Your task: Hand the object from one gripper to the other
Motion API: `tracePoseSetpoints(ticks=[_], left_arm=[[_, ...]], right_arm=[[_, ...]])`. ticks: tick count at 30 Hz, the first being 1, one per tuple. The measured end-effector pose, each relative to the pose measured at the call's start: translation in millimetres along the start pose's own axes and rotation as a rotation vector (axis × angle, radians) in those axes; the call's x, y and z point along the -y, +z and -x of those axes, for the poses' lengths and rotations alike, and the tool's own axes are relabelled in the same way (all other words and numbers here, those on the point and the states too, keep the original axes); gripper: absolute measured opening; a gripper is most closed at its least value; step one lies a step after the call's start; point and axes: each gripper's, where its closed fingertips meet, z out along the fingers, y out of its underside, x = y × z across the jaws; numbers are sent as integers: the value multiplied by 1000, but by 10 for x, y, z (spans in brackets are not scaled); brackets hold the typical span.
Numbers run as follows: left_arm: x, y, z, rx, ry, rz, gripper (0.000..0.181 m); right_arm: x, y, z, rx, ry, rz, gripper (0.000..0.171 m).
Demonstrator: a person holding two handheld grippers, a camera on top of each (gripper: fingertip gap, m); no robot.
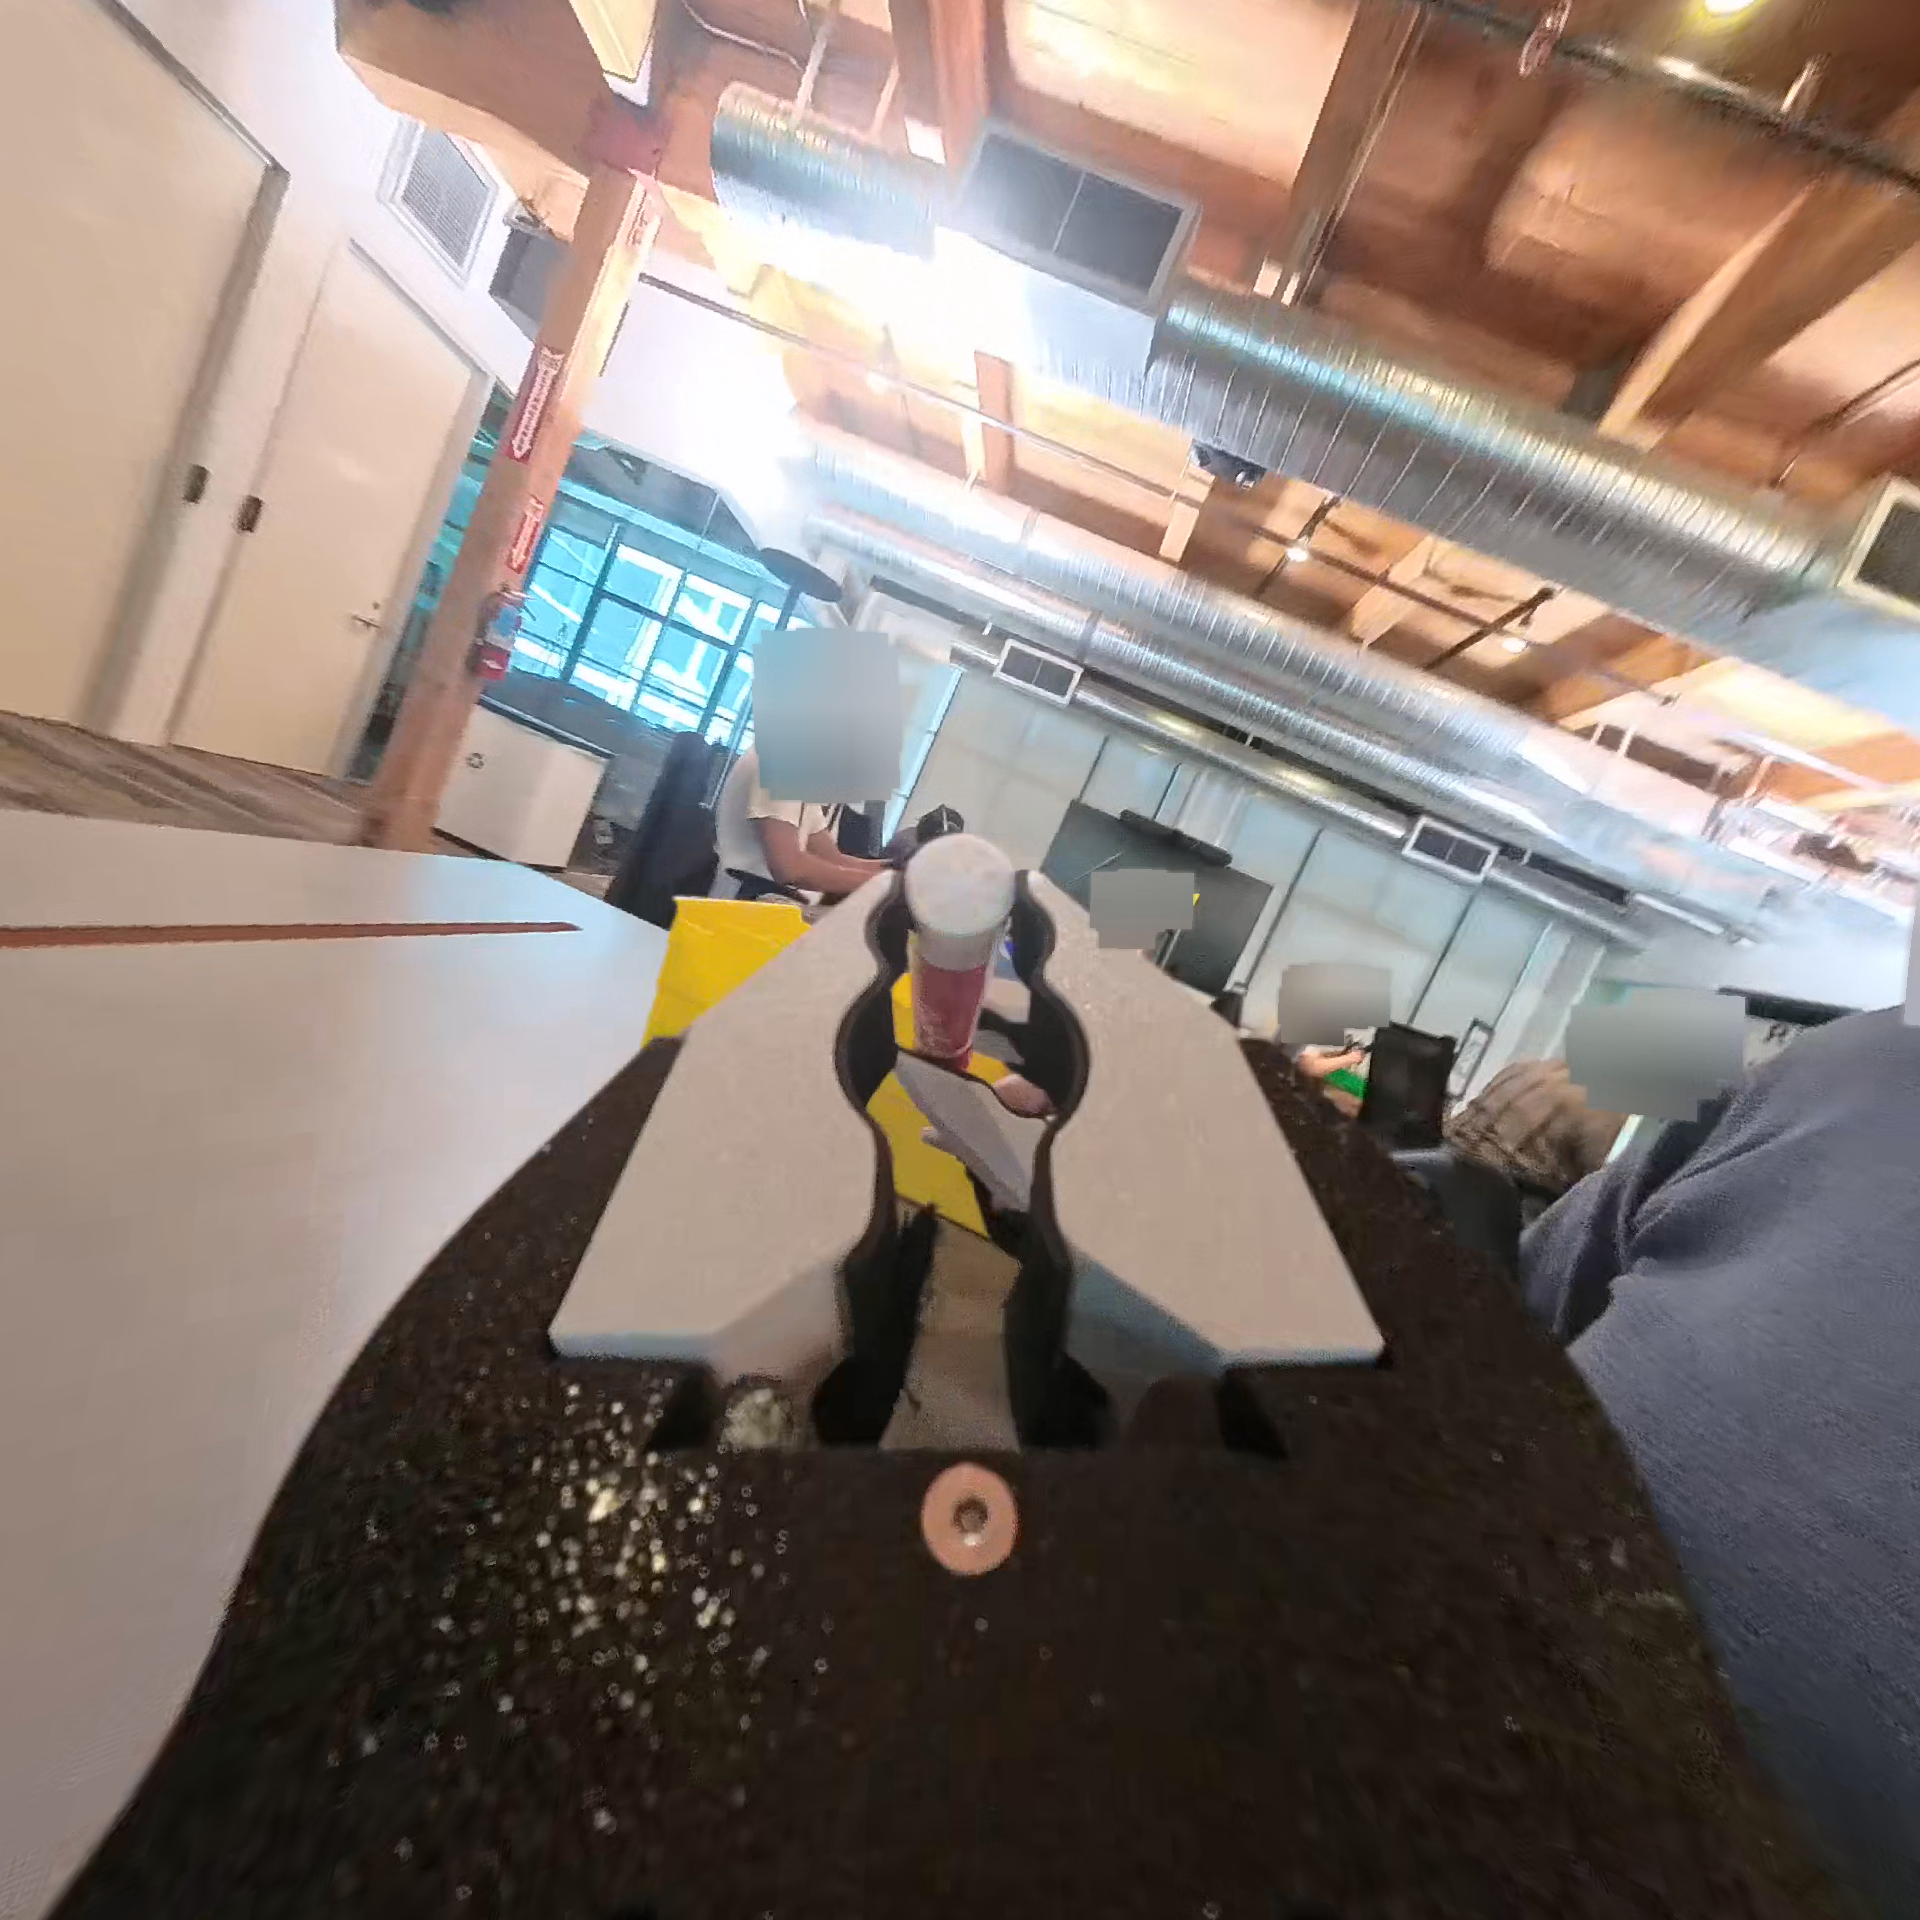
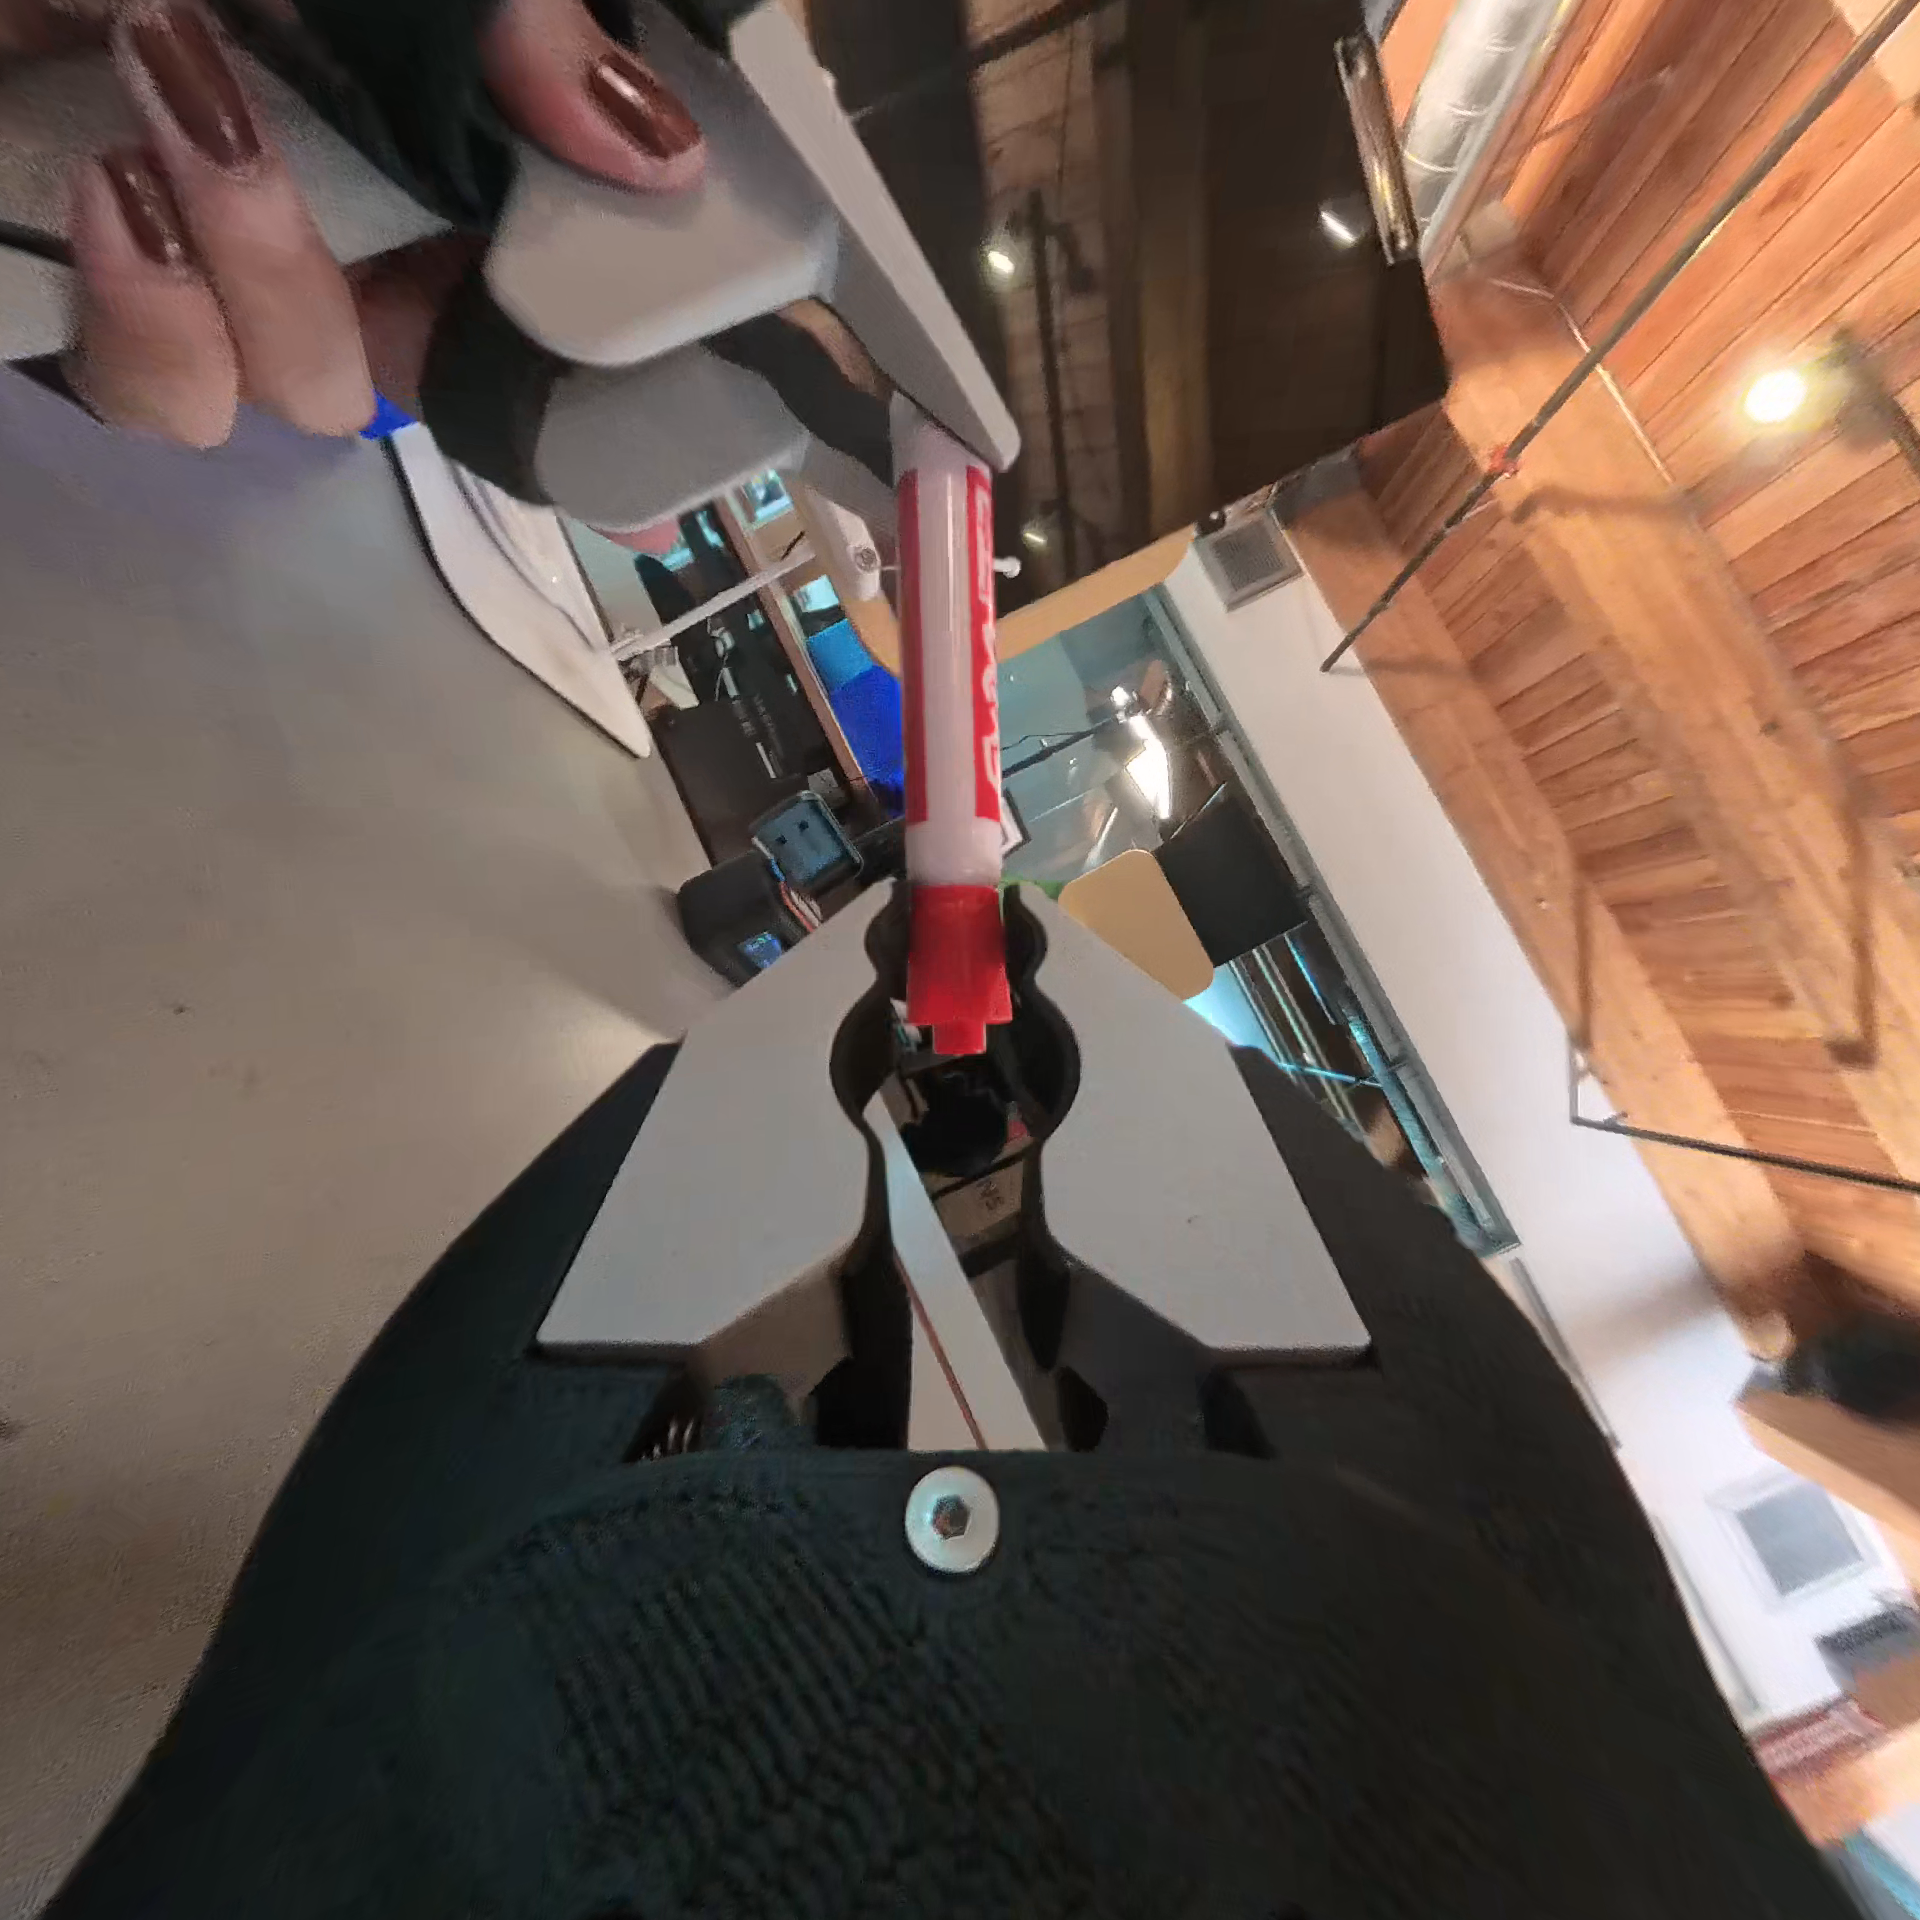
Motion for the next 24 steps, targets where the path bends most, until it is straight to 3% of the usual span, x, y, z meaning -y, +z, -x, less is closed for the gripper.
tracePoseSetpoints(ticks=[4, 5, 7, 10, 13, 17, 19, 20, 22, 24], left_arm=[[-23, -16, 90, 68, 80, 22, 20], [-44, -9, 109, 108, 167, 54, 43], [-140, -9, 225, 237, 446, 187, 80], [-232, -128, 530, 494, 1106, 427, 104], [-460, -157, 579, 491, 1653, 616, 90], [-635, -140, 678, 493, 1911, 748, 54], [-676, -178, 744, 490, 1912, 817, 22], [-689, -202, 786, 505, 1872, 843, 27], [-670, -225, 817, 541, 1762, 853, 19], [-575, -226, 818, 596, 1583, 796, 16]], right_arm=[[-55, 23, 82, 121, 169, 42, 16], [-83, 30, 110, 162, 246, 60, 16], [-133, 39, 225, 293, 448, 102, 16], [-180, 11, 383, 464, 688, 159, 16], [-232, -31, 513, 544, 681, 209, 15], [-146, -81, 670, 626, 622, 197, 15], [-102, -78, 678, 621, 595, 167, 16], [-83, -64, 649, 596, 580, 141, 16], [-75, -12, 539, 501, 532, 99, 21], [-92, 49, 350, 360, 458, 61, 42]])
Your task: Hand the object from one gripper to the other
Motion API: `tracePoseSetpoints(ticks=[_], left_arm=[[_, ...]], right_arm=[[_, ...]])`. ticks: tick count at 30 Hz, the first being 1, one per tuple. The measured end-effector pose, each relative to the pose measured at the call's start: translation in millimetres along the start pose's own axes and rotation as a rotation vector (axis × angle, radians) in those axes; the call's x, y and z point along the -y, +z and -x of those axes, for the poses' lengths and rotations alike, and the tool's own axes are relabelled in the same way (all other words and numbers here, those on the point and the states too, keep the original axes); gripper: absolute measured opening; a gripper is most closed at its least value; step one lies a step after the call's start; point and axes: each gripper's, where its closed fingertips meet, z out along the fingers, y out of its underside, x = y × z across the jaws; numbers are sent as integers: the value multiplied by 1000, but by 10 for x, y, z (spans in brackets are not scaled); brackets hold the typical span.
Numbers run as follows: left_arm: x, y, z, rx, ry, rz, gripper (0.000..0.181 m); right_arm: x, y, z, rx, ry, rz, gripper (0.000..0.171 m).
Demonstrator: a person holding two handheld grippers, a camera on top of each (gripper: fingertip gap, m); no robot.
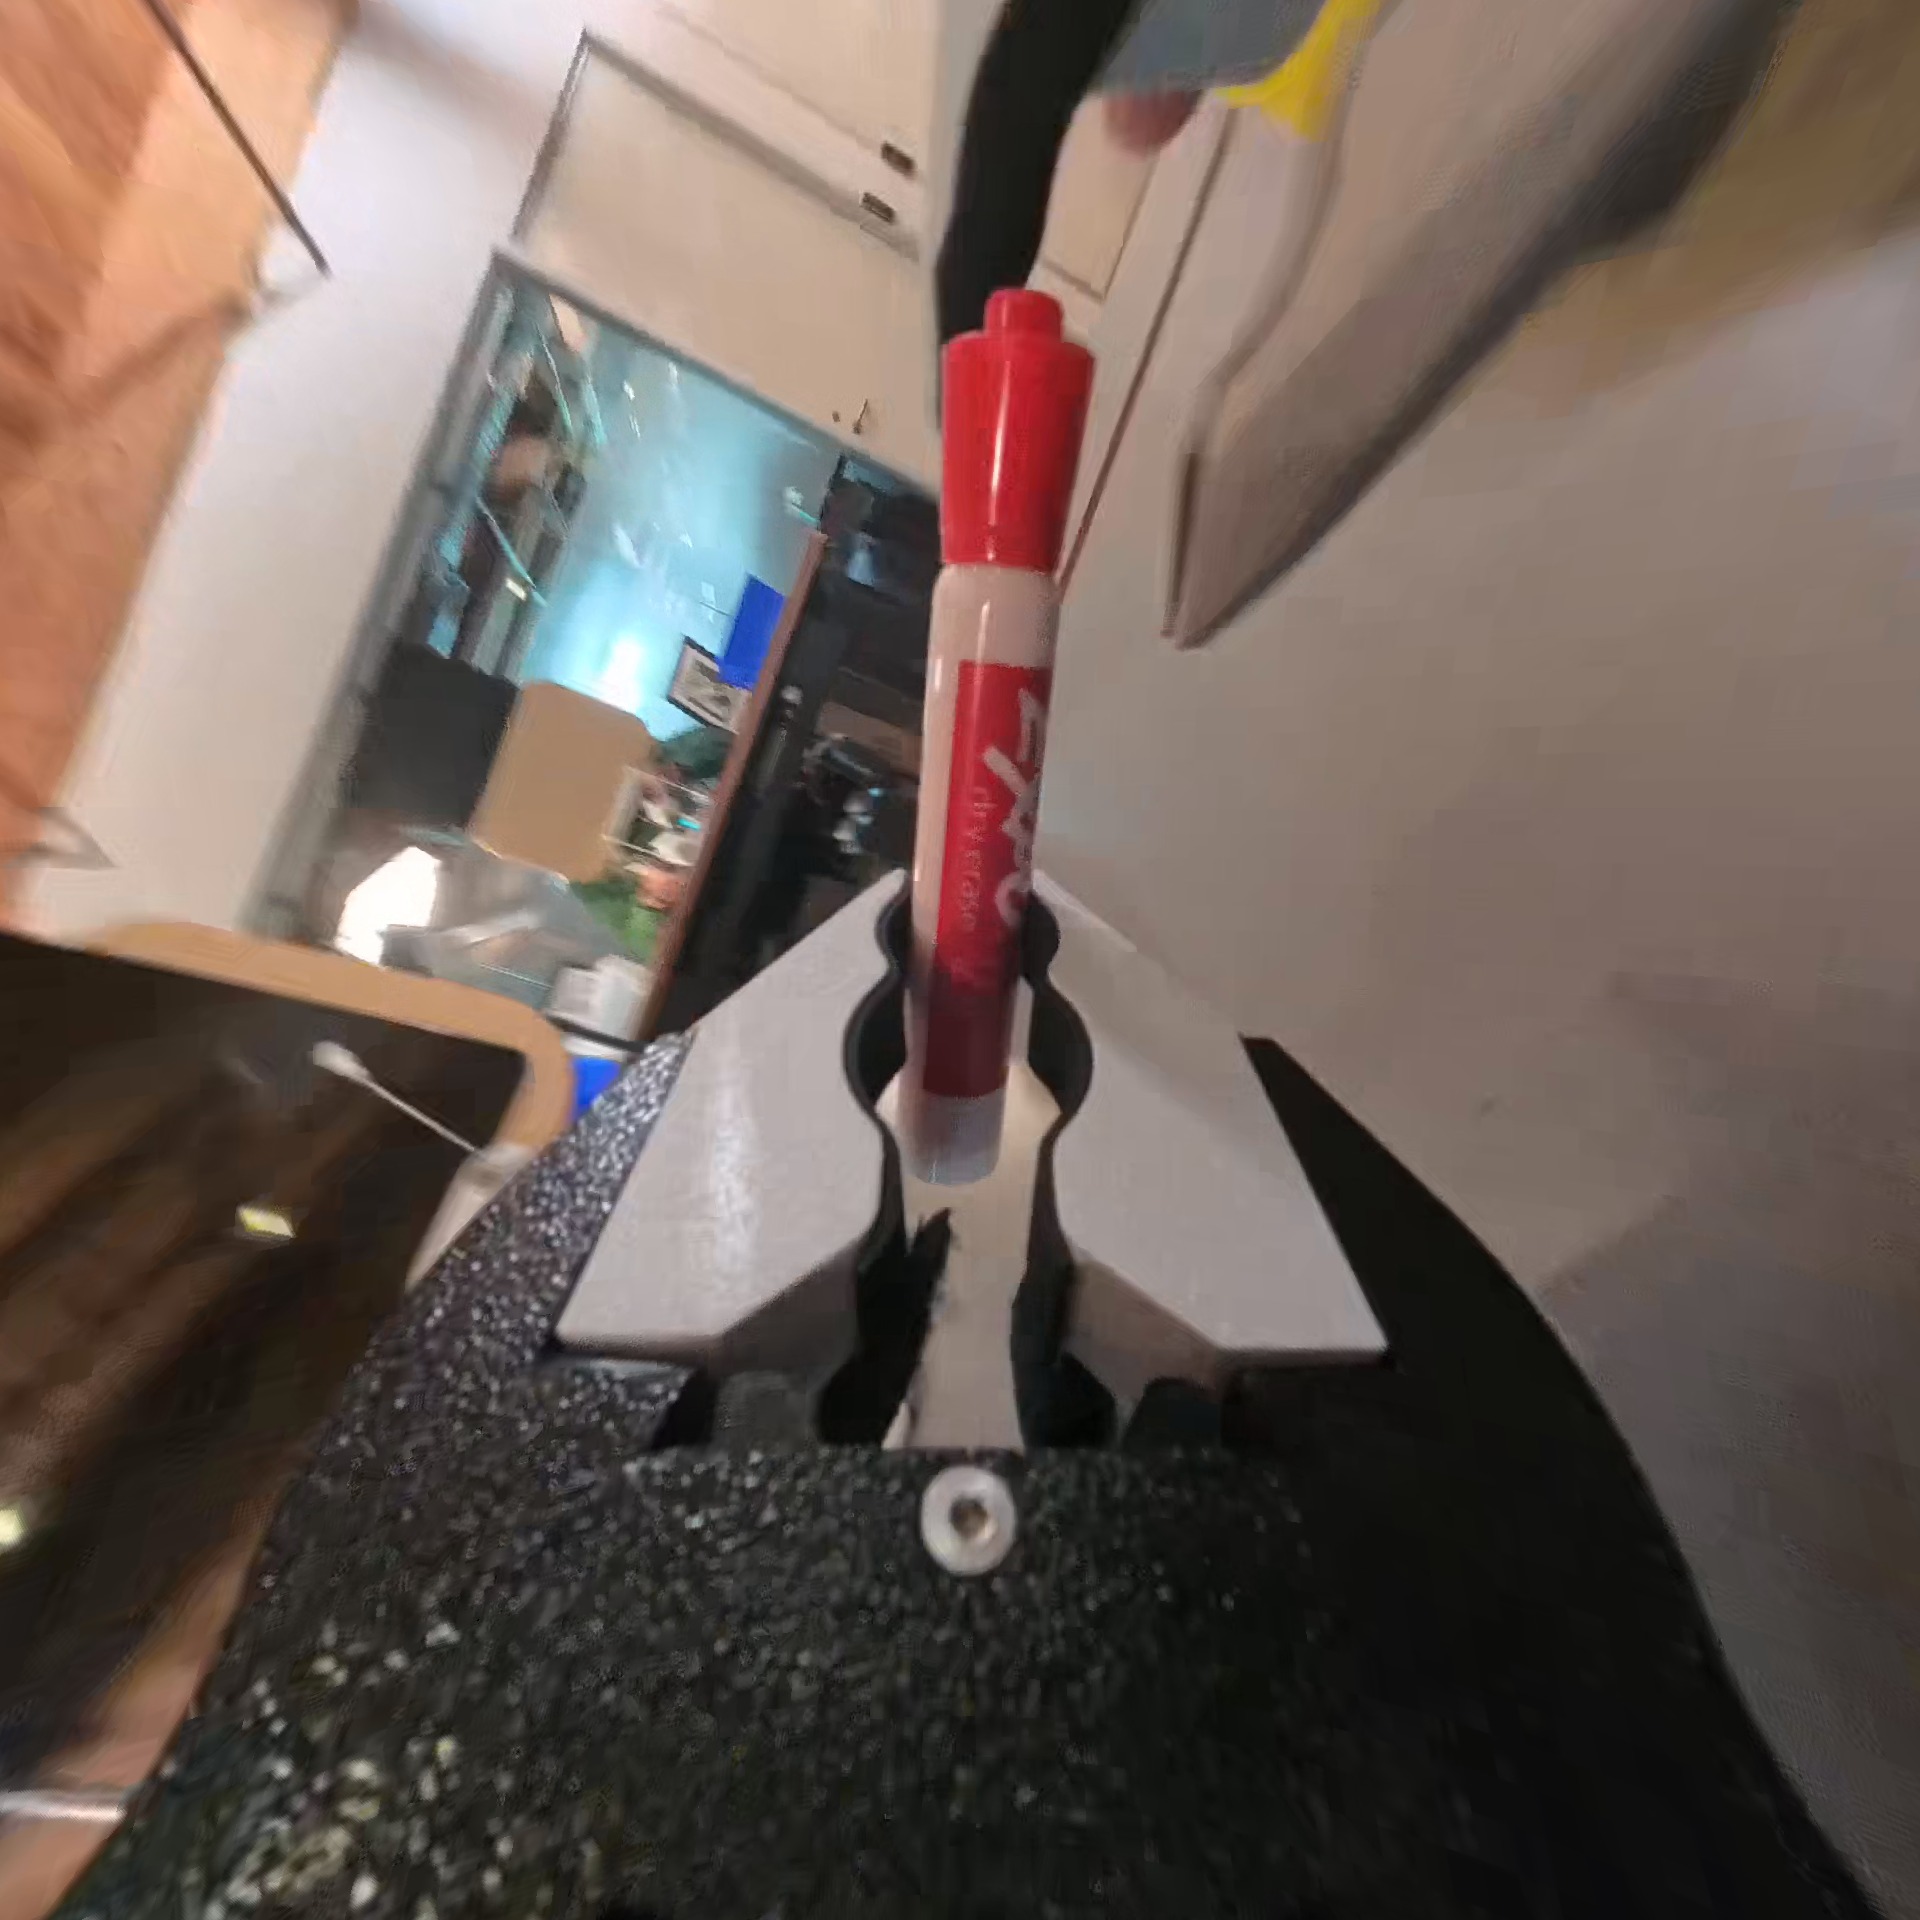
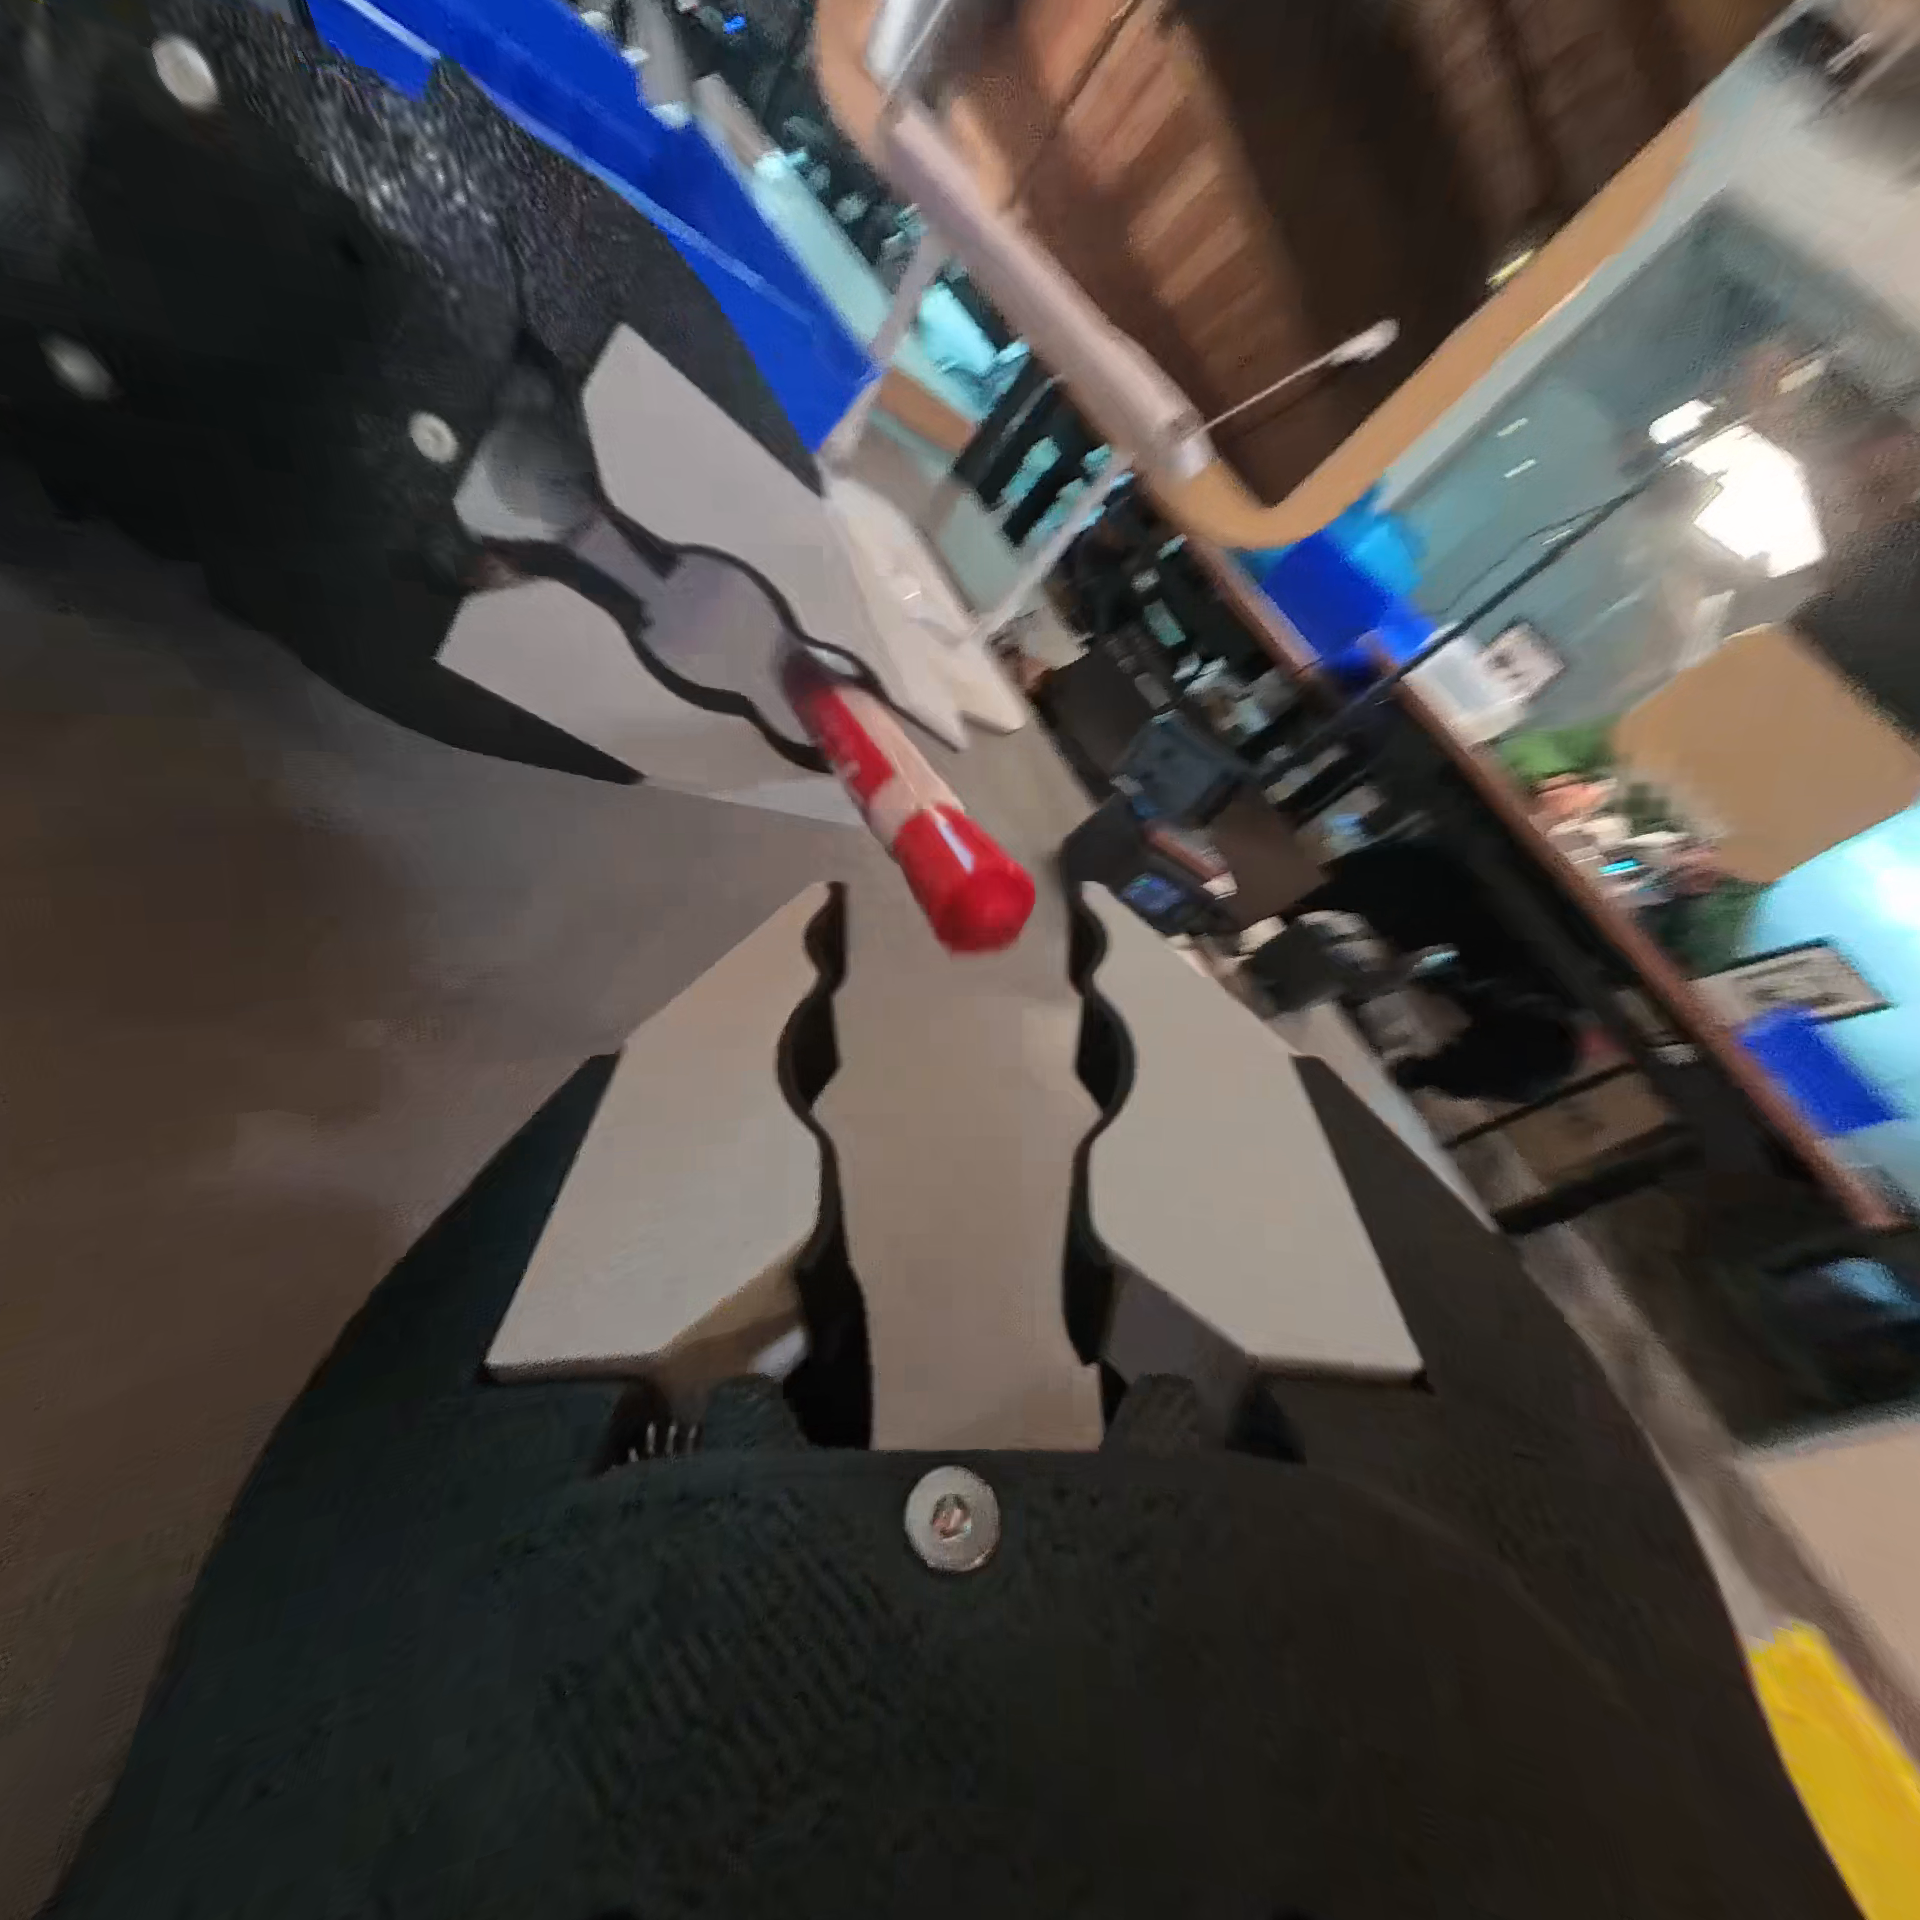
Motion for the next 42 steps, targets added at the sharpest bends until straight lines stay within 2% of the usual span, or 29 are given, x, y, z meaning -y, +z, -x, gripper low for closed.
tracePoseSetpoints(ticks=[1, 4, 8, 11, 14, 18, 19, 20, 21, 22, 23, 25, 26, 27, 30, 32, 35, 39, 41, 42], left_arm=[[6, -7, 23, -37, -135, -14, 16], [142, -70, 16, -250, -585, -123, 16], [411, -233, -116, -676, -1091, -225, 16], [608, -447, -296, -1041, -1336, -223, 15], [743, -694, -499, -1373, -1490, -116, 15], [860, -976, -747, -1630, -1460, -29, 16], [898, -1015, -757, -1666, -1460, -41, 16], [924, -1032, -755, -1685, -1464, -54, 16], [919, -1023, -774, -1681, -1461, -46, 16], [902, -1000, -792, -1667, -1456, -42, 16], [918, -990, -756, -1671, -1475, -71, 17], [967, -959, -625, -1670, -1528, -157, 45], [981, -912, -547, -1629, -1544, -211, 64], [975, -846, -474, -1559, -1546, -255, 75], [850, -571, -294, -1192, -1411, -343, 107], [706, -405, -183, -907, -1241, -349, 114], [607, -331, -107, -623, -920, -344, 104], [584, -307, -357, -507, -503, -253, 69], [537, -255, -455, -449, -362, -201, 49], [534, -249, -494, -431, -307, -195, 34]], right_arm=[[47, -21, -96, -70, -45, -30, 54], [228, -142, -291, -256, -211, -129, 60], [351, -214, -262, -400, -570, -136, 62], [312, -135, -148, -403, -784, -84, 80], [248, -54, -16, -374, -973, -46, 97], [223, 35, 209, -331, -1138, -46, 101], [219, 47, 255, -319, -1149, -50, 93], [218, 51, 278, -315, -1156, -51, 74], [227, 45, 264, -332, -1158, -50, 55], [234, 35, 226, -351, -1155, -42, 28], [214, 36, 194, -353, -1142, -27, 16], [156, 39, 103, -354, -1066, 5, 14], [129, 38, 51, -351, -1003, 15, 14], [92, 39, 0, -342, -931, 27, 14], [-120, 66, -133, -279, -670, 109, 14], [-259, 73, -199, -254, -561, 173, 14], [-451, 81, -265, -251, -544, 296, 14], [-464, 123, -176, -226, -571, 314, 14], [-431, 140, -127, -216, -582, 305, 14], [-418, 146, -106, -212, -588, 302, 14]])
